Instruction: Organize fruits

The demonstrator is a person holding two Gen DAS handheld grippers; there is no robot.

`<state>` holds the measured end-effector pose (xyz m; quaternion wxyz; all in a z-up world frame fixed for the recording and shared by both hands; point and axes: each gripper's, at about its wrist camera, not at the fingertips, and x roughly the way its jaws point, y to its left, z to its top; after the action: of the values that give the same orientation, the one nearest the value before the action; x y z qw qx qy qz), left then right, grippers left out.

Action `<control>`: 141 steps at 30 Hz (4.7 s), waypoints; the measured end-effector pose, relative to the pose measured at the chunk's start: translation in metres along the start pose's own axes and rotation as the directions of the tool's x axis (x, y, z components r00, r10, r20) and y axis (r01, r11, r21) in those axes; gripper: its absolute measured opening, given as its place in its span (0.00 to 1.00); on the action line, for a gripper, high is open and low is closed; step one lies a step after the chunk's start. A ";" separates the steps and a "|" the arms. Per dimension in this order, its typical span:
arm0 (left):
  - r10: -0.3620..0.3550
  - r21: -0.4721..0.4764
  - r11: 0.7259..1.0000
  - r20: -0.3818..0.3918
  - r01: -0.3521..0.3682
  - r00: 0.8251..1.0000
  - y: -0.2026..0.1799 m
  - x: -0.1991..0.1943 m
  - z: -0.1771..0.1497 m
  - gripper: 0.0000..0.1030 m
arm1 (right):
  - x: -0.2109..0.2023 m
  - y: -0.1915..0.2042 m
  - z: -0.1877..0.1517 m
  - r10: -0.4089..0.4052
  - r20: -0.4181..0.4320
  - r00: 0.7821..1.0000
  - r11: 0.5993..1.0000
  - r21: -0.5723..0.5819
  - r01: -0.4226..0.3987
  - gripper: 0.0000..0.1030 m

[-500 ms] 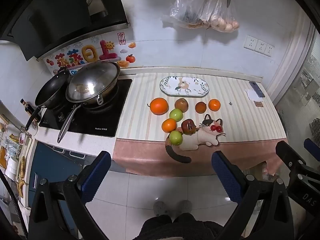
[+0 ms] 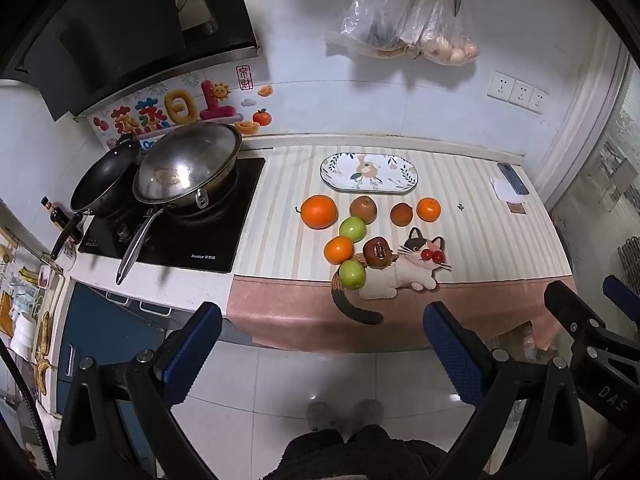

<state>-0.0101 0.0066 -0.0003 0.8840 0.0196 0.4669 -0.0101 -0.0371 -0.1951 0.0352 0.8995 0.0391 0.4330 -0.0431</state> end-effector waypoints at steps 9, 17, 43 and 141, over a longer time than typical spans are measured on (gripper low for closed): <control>0.003 0.003 1.000 0.001 -0.003 1.000 -0.003 -0.002 0.008 0.99 | 0.001 0.000 0.001 -0.004 -0.002 1.000 1.000 -0.005 0.004 1.00; 0.000 0.000 1.000 0.003 0.000 1.000 -0.002 -0.003 0.009 0.99 | -0.001 0.003 0.002 -0.003 -0.002 1.000 1.000 0.001 0.003 1.00; 0.001 0.003 1.000 0.009 -0.001 1.000 -0.003 -0.005 0.012 0.99 | -0.002 0.003 0.004 0.002 -0.001 1.000 1.000 0.004 -0.002 1.00; -0.036 -0.157 0.984 -0.621 -0.079 0.783 0.017 0.499 0.159 0.95 | 0.528 0.034 0.032 0.276 -0.639 0.718 0.958 0.120 -0.261 0.67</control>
<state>0.4032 0.0168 -0.3224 0.6792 -0.0501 0.7307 0.0480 0.3195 -0.1883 -0.3571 0.6896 0.1235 0.7066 0.0990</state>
